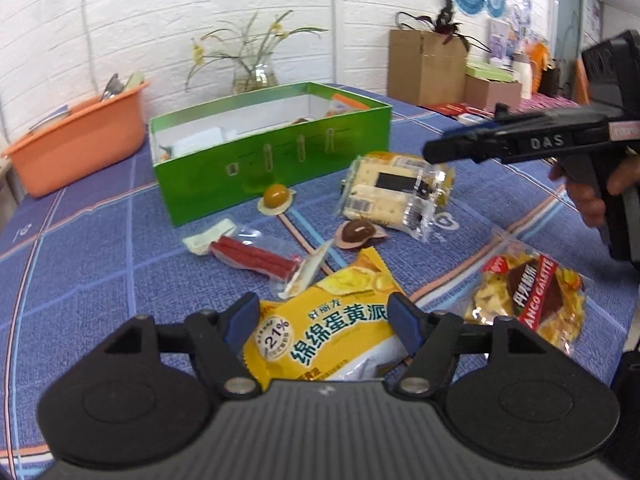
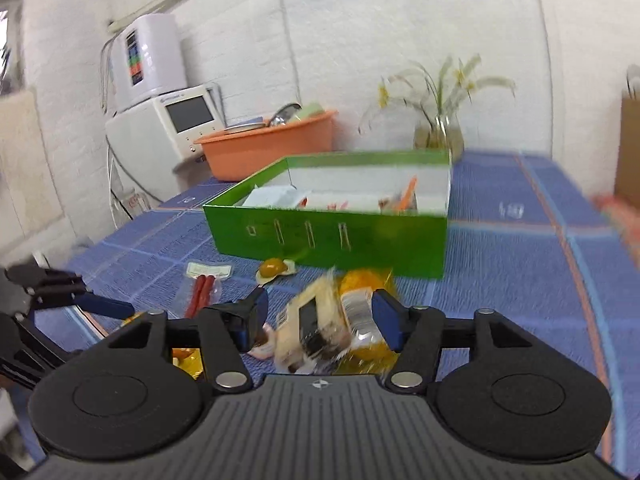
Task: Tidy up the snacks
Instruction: 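Grasp the yellow bread bag with the left tool while the right tool grasps the cracker packet, then carry both snacks over the green box and open both tools to drop them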
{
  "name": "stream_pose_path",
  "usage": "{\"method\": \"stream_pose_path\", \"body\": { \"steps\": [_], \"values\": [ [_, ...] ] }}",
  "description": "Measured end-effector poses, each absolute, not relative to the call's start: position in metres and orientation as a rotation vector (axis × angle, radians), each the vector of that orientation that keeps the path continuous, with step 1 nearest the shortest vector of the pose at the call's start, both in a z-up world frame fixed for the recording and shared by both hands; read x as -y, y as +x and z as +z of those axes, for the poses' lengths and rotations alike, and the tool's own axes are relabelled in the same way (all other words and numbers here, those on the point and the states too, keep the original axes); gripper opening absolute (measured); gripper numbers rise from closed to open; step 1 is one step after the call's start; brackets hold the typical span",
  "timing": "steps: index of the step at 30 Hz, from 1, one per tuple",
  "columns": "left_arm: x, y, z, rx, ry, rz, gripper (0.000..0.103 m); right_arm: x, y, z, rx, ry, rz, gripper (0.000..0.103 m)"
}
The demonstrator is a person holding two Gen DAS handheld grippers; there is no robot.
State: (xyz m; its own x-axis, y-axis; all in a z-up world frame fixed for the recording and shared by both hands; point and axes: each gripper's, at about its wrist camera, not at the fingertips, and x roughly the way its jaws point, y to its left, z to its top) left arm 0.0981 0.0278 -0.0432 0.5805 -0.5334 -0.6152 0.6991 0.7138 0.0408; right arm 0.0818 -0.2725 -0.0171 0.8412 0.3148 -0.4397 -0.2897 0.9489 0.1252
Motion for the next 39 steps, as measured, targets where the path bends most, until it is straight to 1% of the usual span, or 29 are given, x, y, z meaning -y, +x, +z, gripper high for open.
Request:
{"method": "stream_pose_path", "body": {
  "steps": [3, 4, 6, 8, 11, 12, 13, 14, 20, 23, 26, 27, 29, 31, 32, 34, 39],
  "values": [
    [-0.028, 0.096, -0.044, -0.63, 0.326, -0.796, 0.077, 0.26, 0.087, -0.016, -0.482, -0.057, 0.369, 0.101],
    [-0.027, 0.095, -0.045, -0.645, 0.344, -0.816, 0.08, 0.254, 0.09, -0.018, -0.5, -0.083, 0.397, 0.102],
    [-0.026, 0.09, -0.044, -0.658, 0.393, -0.836, 0.083, 0.242, 0.1, -0.025, -0.558, -0.142, 0.451, 0.103],
    [-0.025, 0.082, -0.043, -0.65, 0.441, -0.838, 0.083, 0.235, 0.109, -0.033, -0.605, -0.187, 0.448, 0.103],
    [-0.026, 0.075, -0.039, -0.604, 0.491, -0.828, 0.085, 0.229, 0.114, -0.04, -0.628, -0.271, 0.395, 0.103],
    [-0.026, 0.075, -0.039, -0.591, 0.501, -0.827, 0.09, 0.229, 0.116, -0.042, -0.633, -0.29, 0.371, 0.103],
    [-0.023, 0.077, -0.039, -0.582, 0.508, -0.825, 0.101, 0.23, 0.118, -0.043, -0.638, -0.302, 0.366, 0.103],
    [-0.02, 0.08, -0.039, -0.576, 0.512, -0.829, 0.102, 0.231, 0.119, -0.046, -0.646, -0.314, 0.371, 0.103],
    [-0.004, 0.099, -0.052, -0.665, 0.563, -0.917, 0.102, 0.221, 0.125, -0.048, -0.699, -0.355, 0.455, 0.103],
    [-0.004, 0.106, -0.058, -0.696, 0.524, -0.933, 0.102, 0.221, 0.134, -0.047, -0.72, -0.333, 0.462, 0.103],
    [-0.008, 0.112, -0.059, -0.745, 0.436, -0.955, 0.093, 0.23, 0.143, -0.047, -0.779, -0.25, 0.473, 0.103],
    [-0.01, 0.112, -0.059, -0.742, 0.416, -0.946, 0.086, 0.233, 0.144, -0.048, -0.789, -0.232, 0.477, 0.103],
    [-0.013, 0.109, -0.058, -0.735, 0.385, -0.912, 0.08, 0.239, 0.142, -0.048, -0.788, -0.214, 0.484, 0.103],
    [-0.016, 0.104, -0.058, -0.737, 0.341, -0.855, 0.068, 0.241, 0.136, -0.047, -0.783, -0.194, 0.467, 0.099],
    [-0.017, 0.101, -0.057, -0.741, 0.314, -0.82, 0.066, 0.24, 0.133, -0.046, -0.785, -0.195, 0.446, 0.097],
    [-0.021, 0.095, -0.056, -0.758, 0.262, -0.746, 0.062, 0.24, 0.123, -0.045, -0.781, -0.194, 0.418, 0.096],
    [-0.047, 0.084, -0.049, -0.824, 0.043, -0.639, 0.06, 0.249, 0.091, -0.031, -0.686, -0.115, 0.377, 0.096]
  ]
}}
